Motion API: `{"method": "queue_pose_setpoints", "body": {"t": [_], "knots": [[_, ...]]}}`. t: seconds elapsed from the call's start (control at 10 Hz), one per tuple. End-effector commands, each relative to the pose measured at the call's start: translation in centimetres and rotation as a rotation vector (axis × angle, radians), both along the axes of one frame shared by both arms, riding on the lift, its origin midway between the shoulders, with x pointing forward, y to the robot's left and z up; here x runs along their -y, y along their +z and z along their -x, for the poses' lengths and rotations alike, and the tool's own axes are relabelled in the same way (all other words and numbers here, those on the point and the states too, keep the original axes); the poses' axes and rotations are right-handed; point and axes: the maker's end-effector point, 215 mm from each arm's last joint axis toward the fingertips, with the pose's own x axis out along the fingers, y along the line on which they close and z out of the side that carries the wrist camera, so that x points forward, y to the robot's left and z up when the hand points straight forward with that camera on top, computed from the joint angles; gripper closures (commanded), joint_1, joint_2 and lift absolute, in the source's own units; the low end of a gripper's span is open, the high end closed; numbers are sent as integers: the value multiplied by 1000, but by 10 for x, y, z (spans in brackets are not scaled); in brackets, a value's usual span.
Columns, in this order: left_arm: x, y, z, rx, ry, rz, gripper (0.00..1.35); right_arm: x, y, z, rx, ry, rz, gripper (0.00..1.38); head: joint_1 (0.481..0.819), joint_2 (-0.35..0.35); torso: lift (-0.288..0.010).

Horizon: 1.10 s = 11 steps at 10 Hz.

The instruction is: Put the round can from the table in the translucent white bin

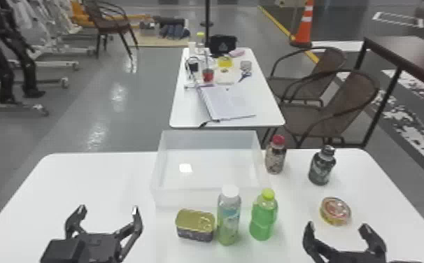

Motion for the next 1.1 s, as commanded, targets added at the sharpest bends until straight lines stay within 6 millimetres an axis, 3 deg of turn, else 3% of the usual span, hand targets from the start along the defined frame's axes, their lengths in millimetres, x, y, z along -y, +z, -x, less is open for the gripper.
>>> {"method": "queue_pose_setpoints", "body": {"t": [0.0, 0.6, 1.0], "knots": [[1, 1, 0, 3, 0, 3, 150, 0, 1, 0, 2, 0, 1, 93, 549, 0, -100], [4, 6, 1, 20, -3, 3, 150, 1, -1, -1, 1, -6, -1, 93, 549, 0, -100], [-1, 7, 2, 26, 6, -1, 150, 44, -16, 8, -25, -197, -46, 93, 549, 0, -100]]}}
